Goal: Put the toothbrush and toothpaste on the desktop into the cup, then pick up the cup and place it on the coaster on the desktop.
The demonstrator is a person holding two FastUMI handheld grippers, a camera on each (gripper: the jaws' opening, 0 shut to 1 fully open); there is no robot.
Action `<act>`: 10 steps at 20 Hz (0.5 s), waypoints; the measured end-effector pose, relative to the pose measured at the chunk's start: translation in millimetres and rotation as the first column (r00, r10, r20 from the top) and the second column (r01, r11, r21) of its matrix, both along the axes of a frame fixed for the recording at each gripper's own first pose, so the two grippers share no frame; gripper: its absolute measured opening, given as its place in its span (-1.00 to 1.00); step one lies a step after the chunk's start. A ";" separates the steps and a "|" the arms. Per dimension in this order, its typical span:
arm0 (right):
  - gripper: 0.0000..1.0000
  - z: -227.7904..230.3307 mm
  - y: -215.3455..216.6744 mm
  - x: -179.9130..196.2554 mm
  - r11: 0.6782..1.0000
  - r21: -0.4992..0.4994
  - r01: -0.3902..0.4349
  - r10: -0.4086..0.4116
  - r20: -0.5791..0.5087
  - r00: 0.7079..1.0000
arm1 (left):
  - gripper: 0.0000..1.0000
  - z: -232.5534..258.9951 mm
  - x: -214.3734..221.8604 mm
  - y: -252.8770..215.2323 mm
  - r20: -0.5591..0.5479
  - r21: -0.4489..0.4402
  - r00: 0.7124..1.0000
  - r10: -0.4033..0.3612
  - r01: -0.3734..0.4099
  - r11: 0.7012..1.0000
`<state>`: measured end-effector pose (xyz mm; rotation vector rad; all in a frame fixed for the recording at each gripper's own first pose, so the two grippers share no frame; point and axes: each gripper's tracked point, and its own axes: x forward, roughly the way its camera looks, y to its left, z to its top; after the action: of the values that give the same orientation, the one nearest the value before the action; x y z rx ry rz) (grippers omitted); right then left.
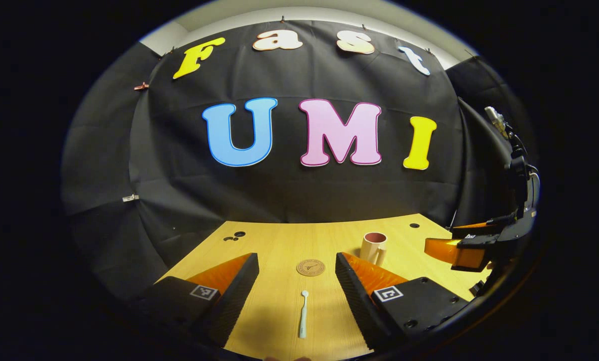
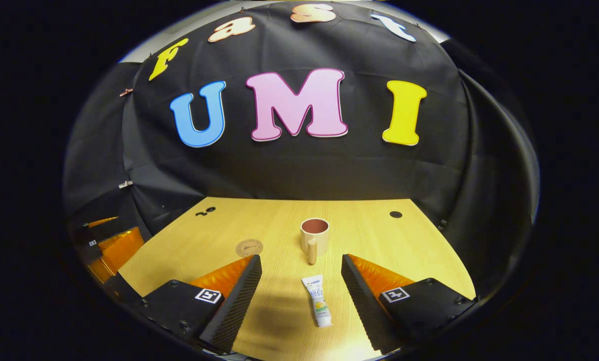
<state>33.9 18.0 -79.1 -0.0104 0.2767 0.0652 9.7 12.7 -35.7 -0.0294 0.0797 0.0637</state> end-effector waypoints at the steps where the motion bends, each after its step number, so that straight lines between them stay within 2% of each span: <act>1: 0.97 -7.4 0.7 3.4 1.000 -0.005 -0.004 0.004 -0.025 1.000 | 0.94 -4.3 1.0 4.0 -0.009 -0.001 1.000 0.013 -0.013 1.000; 5: 0.97 -35.6 3.4 13.4 1.000 0.001 -0.016 0.016 -0.129 0.991 | 0.94 -23.4 2.5 14.2 -0.060 -0.017 0.997 0.053 -0.055 0.998; 10: 0.97 -75.6 -5.4 31.7 1.000 -0.028 -0.010 0.002 -0.261 0.965 | 0.94 -43.2 6.7 24.5 -0.113 -0.015 0.988 0.108 -0.111 0.994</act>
<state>65.6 12.5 -154.7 -0.0316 0.5412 0.0686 16.4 37.2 -79.0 -0.0518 0.1912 0.1743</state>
